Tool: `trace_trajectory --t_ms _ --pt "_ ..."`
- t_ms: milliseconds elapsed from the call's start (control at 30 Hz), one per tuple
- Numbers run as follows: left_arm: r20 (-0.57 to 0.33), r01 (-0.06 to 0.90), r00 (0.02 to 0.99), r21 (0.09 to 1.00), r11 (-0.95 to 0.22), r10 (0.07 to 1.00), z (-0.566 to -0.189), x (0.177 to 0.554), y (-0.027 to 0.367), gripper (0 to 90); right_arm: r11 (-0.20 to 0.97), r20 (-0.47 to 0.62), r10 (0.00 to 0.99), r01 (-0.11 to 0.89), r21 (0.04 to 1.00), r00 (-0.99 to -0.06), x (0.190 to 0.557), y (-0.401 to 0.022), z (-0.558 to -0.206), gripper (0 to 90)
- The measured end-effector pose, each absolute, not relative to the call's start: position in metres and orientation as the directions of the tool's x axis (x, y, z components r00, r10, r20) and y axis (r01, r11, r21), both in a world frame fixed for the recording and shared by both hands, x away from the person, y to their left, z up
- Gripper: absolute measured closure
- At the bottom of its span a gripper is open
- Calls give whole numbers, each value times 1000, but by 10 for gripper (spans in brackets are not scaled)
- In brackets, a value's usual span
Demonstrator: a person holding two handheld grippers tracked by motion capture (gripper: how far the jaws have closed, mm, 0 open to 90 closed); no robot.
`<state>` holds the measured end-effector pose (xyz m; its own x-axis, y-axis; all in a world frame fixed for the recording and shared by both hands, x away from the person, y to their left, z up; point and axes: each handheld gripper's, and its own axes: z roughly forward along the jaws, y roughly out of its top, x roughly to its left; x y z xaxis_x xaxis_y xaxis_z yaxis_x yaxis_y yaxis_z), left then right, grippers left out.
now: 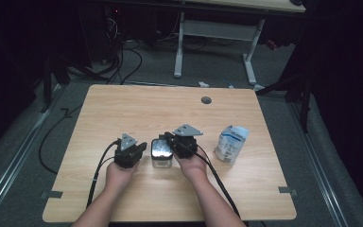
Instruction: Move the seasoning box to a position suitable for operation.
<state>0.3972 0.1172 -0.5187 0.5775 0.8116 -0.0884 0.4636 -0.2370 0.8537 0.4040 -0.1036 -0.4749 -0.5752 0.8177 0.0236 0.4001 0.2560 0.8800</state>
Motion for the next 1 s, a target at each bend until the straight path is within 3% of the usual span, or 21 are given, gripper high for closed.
trace_trajectory --t_ms 333,367,500,733,1000 --pt "-88 467 604 845 -262 792 -524 366 117 898 232 36 824 396 888 -565 380 -114 -476 889" --pt "-87 480 606 833 -276 790 -525 364 117 838 205 54 831 396 895 -553 374 -124 -474 890" --pt "-73 466 617 836 -289 783 -528 362 117 822 207 53 843 413 887 -536 361 -144 -481 894" --pt "-74 453 640 840 -298 765 -527 361 111 900 235 29 863 452 860 -504 326 -179 -512 855" --pt "-86 444 699 831 -336 710 -525 333 91 899 240 9 866 433 869 -499 311 -193 -519 865"
